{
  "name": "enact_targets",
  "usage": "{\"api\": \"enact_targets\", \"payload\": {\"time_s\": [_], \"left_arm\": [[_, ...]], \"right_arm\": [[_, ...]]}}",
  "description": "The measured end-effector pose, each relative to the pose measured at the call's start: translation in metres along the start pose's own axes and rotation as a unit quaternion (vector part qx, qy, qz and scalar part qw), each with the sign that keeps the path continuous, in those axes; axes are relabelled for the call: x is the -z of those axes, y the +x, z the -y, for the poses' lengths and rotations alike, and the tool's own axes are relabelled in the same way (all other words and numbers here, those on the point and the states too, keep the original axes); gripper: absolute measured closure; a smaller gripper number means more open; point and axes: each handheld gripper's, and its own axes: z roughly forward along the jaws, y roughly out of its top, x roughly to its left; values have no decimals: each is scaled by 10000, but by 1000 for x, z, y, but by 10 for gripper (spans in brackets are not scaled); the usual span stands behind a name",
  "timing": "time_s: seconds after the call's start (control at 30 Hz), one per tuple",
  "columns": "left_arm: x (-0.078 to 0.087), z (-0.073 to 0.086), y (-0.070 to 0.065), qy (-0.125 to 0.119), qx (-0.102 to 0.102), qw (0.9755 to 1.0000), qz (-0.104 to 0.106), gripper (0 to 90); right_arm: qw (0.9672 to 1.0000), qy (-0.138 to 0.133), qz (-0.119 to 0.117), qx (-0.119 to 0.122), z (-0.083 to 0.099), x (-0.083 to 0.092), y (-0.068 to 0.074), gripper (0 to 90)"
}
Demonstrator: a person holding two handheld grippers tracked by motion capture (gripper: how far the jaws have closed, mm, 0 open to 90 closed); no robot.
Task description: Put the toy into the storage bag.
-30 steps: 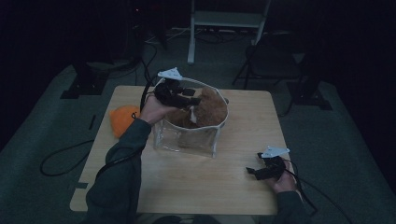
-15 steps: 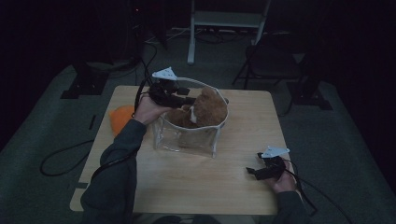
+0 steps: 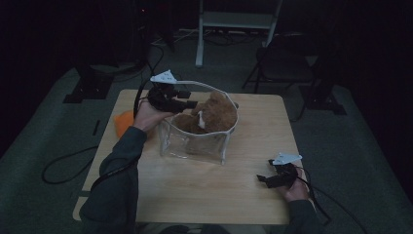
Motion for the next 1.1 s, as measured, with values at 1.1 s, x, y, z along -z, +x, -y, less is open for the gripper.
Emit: {"api": "enact_targets", "payload": {"time_s": [1.1], "left_arm": [[42,33,15,-245,301,9980,-504,444]], "right_arm": [[10000,2,2,7,0,0,0,116]]}}
